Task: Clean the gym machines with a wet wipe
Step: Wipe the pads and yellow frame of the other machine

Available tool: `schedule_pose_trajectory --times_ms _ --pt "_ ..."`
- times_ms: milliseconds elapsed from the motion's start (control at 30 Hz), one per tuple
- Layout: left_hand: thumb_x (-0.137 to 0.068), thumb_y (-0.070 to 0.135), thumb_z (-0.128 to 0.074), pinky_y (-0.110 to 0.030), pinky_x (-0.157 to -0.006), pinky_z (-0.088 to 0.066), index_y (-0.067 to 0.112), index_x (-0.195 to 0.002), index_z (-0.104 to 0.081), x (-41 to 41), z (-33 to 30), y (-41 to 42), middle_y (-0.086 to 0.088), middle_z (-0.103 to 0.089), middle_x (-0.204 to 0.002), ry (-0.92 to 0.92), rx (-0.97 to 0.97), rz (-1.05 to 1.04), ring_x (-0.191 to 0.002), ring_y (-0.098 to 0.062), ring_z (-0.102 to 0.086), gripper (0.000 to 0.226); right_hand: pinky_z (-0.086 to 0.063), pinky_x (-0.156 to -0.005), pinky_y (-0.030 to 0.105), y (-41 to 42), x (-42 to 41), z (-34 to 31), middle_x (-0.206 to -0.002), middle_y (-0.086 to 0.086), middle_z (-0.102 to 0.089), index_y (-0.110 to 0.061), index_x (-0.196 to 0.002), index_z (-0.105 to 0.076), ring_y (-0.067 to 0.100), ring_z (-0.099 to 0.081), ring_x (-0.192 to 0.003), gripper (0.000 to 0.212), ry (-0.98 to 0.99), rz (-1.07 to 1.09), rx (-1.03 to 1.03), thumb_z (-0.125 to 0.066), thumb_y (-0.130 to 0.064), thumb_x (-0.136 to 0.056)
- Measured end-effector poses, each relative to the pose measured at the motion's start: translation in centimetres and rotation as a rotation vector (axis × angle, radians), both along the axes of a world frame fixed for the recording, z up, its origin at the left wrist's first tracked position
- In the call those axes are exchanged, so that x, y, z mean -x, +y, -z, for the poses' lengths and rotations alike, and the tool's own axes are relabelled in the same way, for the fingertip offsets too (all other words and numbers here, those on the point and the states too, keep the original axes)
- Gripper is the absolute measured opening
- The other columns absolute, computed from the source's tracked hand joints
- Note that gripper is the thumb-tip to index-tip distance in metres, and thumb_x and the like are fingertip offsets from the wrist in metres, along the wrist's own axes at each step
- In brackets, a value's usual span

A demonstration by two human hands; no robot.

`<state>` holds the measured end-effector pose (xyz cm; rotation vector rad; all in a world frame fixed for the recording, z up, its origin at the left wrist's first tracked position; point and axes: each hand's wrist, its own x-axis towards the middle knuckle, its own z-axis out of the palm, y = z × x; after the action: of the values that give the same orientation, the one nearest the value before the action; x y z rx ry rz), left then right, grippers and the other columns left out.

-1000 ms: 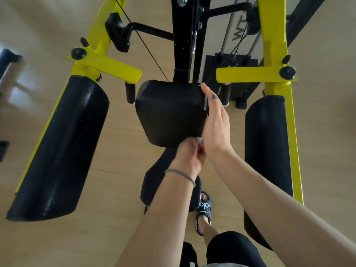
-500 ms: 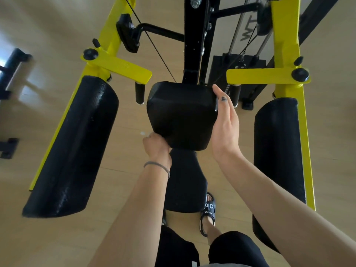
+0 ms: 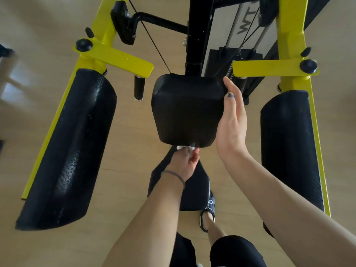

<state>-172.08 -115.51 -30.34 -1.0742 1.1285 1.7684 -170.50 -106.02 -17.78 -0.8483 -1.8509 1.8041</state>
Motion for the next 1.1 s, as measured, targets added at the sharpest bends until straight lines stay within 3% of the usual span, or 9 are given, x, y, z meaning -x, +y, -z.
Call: schedule_pose_trajectory --times_ms 67,167,300,533,633,733,833,967,1100 --pt "-0.098 -0.008 -0.045 -0.018 -0.056 -0.051 -0.002 -0.094 -0.057 -1.1 -0.6 1.5 -0.018 -0.065 -0.086 -0.101 -0.141 -0.039 -0.064 -0.015 -0.060 0.014 -0.025 -0.110 0.013 0.0 0.0 -0.2 -0.145 -0.025 -0.049 -0.038 -0.146 -0.049 -0.005 -0.035 -0.141 0.040 -0.008 -0.004 0.002 -0.033 -0.031 -0.110" --pt "-0.101 -0.003 -0.042 -0.026 -0.067 -0.045 0.004 -0.078 -0.050 -1.8 -2.5 2.8 -0.008 -0.056 -0.047 -0.062 -0.230 -0.013 -0.039 -0.010 -0.048 0.026 -0.024 -0.108 0.013 0.1 -0.2 -0.7 -0.146 -0.025 -0.047 -0.038 -0.147 -0.047 -0.006 -0.033 -0.140 0.041 -0.026 -0.012 -0.012 -0.032 -0.030 -0.110" --pt "-0.106 0.014 -0.043 -0.020 -0.053 -0.038 0.006 -0.098 -0.058 -2.0 -5.4 1.1 -0.008 -0.067 -0.072 0.006 -0.280 0.095 -0.048 -0.006 -0.042 0.019 -0.022 -0.112 0.021 0.2 -0.6 -1.0 -0.152 -0.022 -0.043 -0.040 -0.149 -0.044 -0.004 -0.031 -0.142 0.041 -0.044 -0.027 0.020 -0.031 -0.034 -0.110" --pt "-0.105 0.014 -0.043 -0.023 -0.067 -0.045 0.011 -0.111 -0.064 -2.4 -5.6 -4.6 -0.008 -0.061 -0.093 0.228 0.133 0.188 -0.065 -0.010 -0.048 0.022 -0.023 -0.117 0.024 -1.2 -2.4 -0.7 -0.149 -0.029 -0.039 -0.043 -0.153 -0.036 -0.006 -0.029 -0.141 0.046 -0.037 -0.001 0.092 -0.035 -0.033 -0.108" --pt "-0.103 0.023 -0.047 -0.025 -0.065 -0.048 0.014 -0.108 -0.064 -2.5 -7.1 -6.4 -0.002 -0.057 -0.084 0.397 0.275 0.263 -0.066 -0.011 -0.051 0.020 -0.028 -0.120 0.029 -2.2 -2.7 -1.3 -0.154 -0.018 -0.042 -0.036 -0.154 -0.037 0.001 -0.034 -0.144 0.050 -0.054 0.030 0.011 -0.040 -0.035 -0.104" --pt "-0.099 0.033 -0.050 -0.028 -0.059 -0.043 0.013 -0.091 -0.062 -1.1 -10.5 -7.9 0.000 -0.055 -0.071 0.687 0.588 0.440 -0.063 -0.014 -0.052 0.025 -0.034 -0.104 0.011 -5.1 -3.6 -3.1 -0.139 -0.007 -0.051 -0.023 -0.143 -0.047 0.003 -0.046 -0.128 0.043 0.019 0.091 -0.246 -0.049 -0.026 -0.100" --pt "-0.096 0.034 -0.052 -0.031 -0.059 -0.041 0.021 -0.078 -0.055 0.7 -14.5 -10.8 0.005 -0.053 -0.067 0.925 0.747 0.537 -0.062 -0.013 -0.050 0.023 -0.043 -0.093 0.012 -9.2 -3.9 -4.3 -0.124 -0.005 -0.059 -0.019 -0.131 -0.058 0.005 -0.056 -0.116 0.031 0.103 -0.072 -0.265 -0.051 -0.015 -0.101" --pt "-0.096 0.031 -0.062 -0.010 -0.056 -0.038 0.022 -0.092 -0.059 2.4 -18.6 -15.7 0.012 -0.058 -0.079 1.199 0.915 0.656 -0.069 -0.002 -0.053 0.010 -0.041 -0.095 0.010 -14.4 -2.7 -5.1 -0.128 -0.017 -0.062 -0.031 -0.133 -0.062 -0.008 -0.054 -0.118 0.030 -0.017 -0.440 0.061 -0.046 -0.032 -0.107" --pt "-0.093 0.036 -0.060 -0.027 -0.056 -0.036 0.020 -0.095 -0.054 3.8 -19.2 -22.6 0.003 -0.059 -0.081 1.332 1.069 0.702 -0.073 -0.021 -0.055 0.017 -0.032 -0.094 0.004 -19.5 -1.9 -5.1 -0.128 -0.031 -0.056 -0.042 -0.132 -0.060 -0.021 -0.047 -0.117 0.032 -0.033 -0.552 0.079 -0.039 -0.040 -0.108"
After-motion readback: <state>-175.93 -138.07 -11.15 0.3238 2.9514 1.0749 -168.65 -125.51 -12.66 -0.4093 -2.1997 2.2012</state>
